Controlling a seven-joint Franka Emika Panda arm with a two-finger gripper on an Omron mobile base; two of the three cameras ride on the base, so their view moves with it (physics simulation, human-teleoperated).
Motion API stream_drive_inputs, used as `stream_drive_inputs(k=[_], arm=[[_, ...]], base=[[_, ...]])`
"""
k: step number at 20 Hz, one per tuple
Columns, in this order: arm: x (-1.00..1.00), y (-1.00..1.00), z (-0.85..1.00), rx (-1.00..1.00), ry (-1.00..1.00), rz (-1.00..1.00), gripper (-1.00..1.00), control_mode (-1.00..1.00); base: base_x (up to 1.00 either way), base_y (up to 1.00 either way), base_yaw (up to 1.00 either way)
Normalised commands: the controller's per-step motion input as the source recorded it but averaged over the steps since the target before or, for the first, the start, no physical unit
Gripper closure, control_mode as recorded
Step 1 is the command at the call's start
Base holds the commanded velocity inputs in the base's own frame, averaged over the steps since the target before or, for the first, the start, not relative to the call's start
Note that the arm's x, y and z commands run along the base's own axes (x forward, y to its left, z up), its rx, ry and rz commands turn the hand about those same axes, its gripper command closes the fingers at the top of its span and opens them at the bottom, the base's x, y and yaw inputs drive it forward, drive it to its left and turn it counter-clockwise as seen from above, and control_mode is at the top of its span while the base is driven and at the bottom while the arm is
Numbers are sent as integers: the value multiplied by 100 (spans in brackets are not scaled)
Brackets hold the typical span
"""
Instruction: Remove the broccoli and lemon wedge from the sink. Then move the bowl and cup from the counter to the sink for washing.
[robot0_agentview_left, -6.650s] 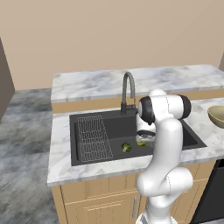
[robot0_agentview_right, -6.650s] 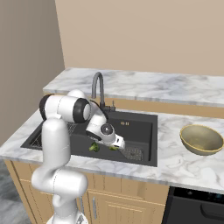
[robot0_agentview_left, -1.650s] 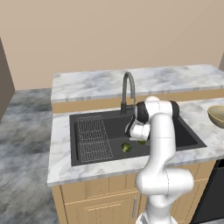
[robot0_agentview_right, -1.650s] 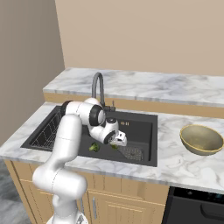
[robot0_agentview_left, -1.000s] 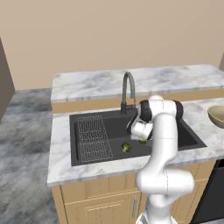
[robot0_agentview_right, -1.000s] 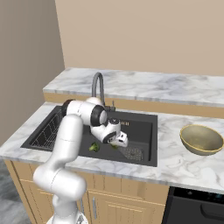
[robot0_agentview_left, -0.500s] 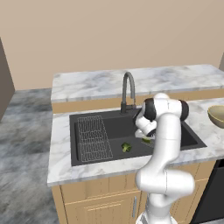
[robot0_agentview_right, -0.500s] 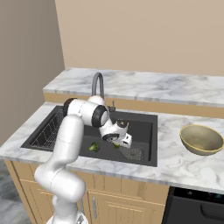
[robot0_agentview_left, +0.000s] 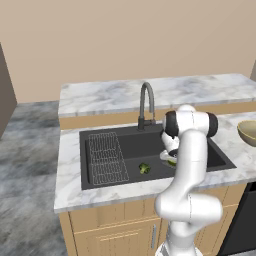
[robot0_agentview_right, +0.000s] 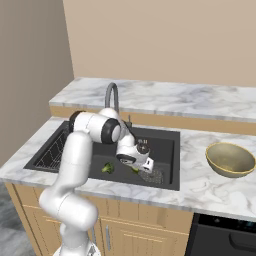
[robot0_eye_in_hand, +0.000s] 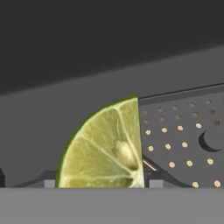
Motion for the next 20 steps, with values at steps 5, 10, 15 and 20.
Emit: stream_drive_inputs(k=[5,10,15,20], arm=[[-2,-11,38,0,0,4,100,-100],[-4,-16,37,0,0,4,100,-100],[-10,-20,35,1,0,3,100,-100],[-15,-13,37,4,-1,3,100,-100]], base=[[0,0,0],[0,0,0],[0,0,0],[0,0,0]])
